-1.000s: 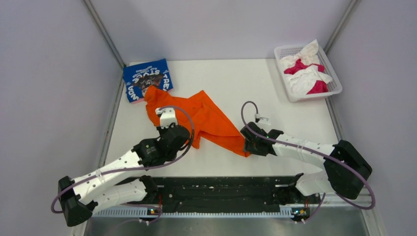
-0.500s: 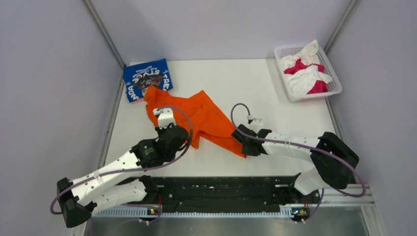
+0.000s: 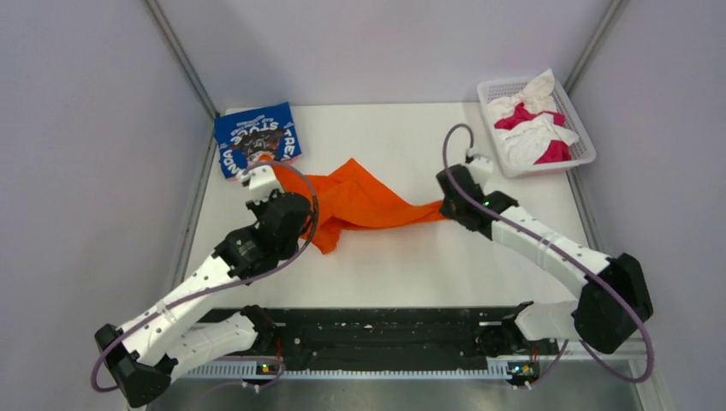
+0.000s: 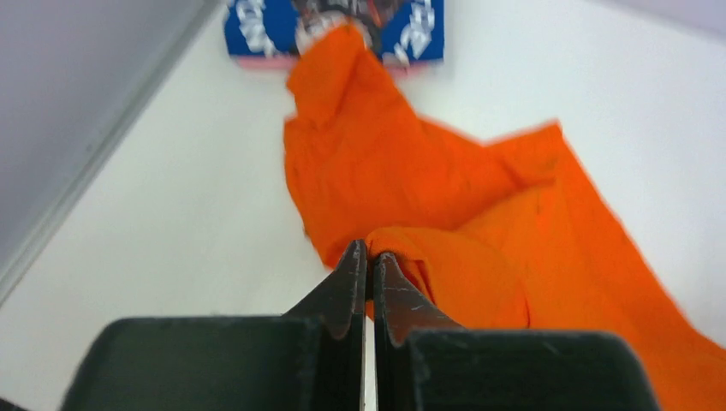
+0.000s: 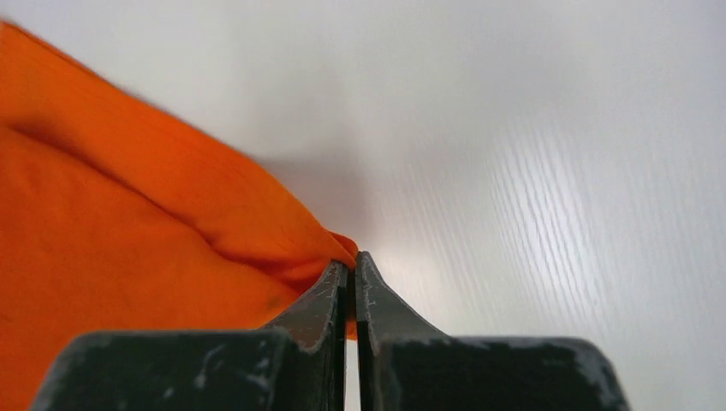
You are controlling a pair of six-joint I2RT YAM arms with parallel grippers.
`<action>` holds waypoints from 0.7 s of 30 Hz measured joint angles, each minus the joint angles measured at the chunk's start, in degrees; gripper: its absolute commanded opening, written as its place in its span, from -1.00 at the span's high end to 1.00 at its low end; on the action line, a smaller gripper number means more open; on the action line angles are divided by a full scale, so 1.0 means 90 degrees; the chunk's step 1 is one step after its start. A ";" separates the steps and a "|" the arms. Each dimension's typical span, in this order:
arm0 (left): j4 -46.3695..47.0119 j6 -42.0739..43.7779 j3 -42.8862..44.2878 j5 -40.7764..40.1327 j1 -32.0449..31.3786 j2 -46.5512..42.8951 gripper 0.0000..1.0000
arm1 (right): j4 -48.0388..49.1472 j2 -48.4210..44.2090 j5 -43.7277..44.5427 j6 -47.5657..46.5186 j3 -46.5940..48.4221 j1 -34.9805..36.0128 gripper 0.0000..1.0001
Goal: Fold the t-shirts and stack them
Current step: Flatten out the tshirt
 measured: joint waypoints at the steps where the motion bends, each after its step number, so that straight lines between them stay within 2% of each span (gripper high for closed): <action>1: 0.0182 0.0219 0.0216 0.0000 0.0255 0.0049 1.00 | 0.0056 -0.0170 0.0032 -0.0216 0.0355 -0.0236 1.00; 4: 0.0823 0.0976 0.0957 -0.0073 0.0656 0.0085 1.00 | 0.0221 -0.0556 0.0175 -0.0758 0.1396 -0.0634 1.00; 10: 0.2341 0.2878 0.2232 0.0185 0.0680 -0.0435 1.00 | 0.0474 -0.1328 0.0066 -0.1749 0.3172 -0.0746 1.00; 15: 0.2492 0.3793 0.3432 0.1518 0.0680 -0.1027 1.00 | 0.0270 -0.1766 -0.0544 -0.2446 0.4420 -0.0746 1.00; 21: 0.2227 0.4099 0.4877 0.3354 0.0680 -0.1355 1.00 | -0.0211 -0.2402 -0.1547 -0.2810 0.5236 -0.0746 1.00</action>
